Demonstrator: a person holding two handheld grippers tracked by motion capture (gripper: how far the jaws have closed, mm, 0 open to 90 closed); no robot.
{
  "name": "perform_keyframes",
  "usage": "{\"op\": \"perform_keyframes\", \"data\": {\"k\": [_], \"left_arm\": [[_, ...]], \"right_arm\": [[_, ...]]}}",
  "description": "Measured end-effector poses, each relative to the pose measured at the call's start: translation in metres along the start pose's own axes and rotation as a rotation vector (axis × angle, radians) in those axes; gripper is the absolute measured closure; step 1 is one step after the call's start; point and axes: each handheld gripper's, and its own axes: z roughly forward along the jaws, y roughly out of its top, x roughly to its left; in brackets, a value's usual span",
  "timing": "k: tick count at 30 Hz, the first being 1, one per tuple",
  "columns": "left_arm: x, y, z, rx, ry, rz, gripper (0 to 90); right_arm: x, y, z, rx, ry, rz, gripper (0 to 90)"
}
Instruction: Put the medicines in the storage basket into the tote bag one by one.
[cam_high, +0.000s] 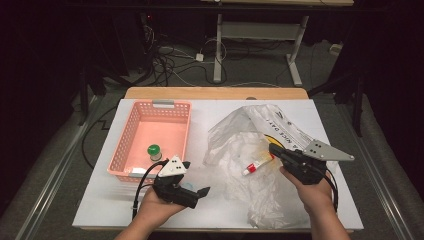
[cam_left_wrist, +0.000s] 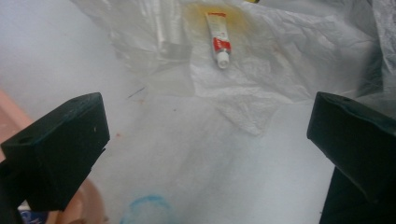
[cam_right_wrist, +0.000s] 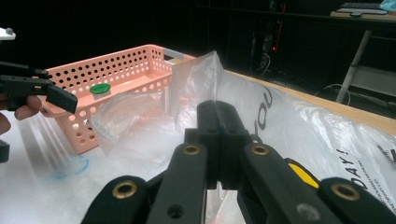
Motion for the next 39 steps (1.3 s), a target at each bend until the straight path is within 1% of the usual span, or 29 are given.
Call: {"op": "perform_keyframes", "data": {"k": [2,5,13,16,22,32,36,39], "left_arm": [[0.003,0.0,-0.003,-0.003,0.014,0.0,0.0],[0.008,-0.001,-0.007,-0.011,0.027,-0.014,0.0],[0.025,-0.003,-0.021,-0.038,0.08,-0.056,0.0],[0.031,-0.004,-0.026,-0.03,0.114,-0.063,0.0],[0.042,-0.007,-0.036,-0.023,0.164,-0.085,0.0],[0.062,-0.011,-0.058,-0.052,0.213,-0.136,0.0],[0.069,-0.015,-0.062,-0.047,0.243,-0.149,0.0],[0.077,-0.018,-0.066,-0.048,0.252,-0.175,0.0]], "right_arm": [[0.0,0.0,0.0,-0.002,0.0,-0.004,90.0],[0.0,0.001,-0.001,-0.005,-0.001,-0.005,90.0],[0.0,0.002,-0.003,-0.009,-0.002,0.001,90.0],[0.0,0.002,-0.003,-0.008,-0.001,0.0,90.0],[0.0,0.002,-0.003,-0.008,-0.002,-0.003,90.0],[-0.001,0.002,-0.002,-0.008,-0.005,-0.004,90.0],[-0.001,0.002,-0.002,-0.008,-0.004,-0.007,90.0],[-0.001,0.001,-0.002,-0.006,-0.004,-0.005,90.0]]}}
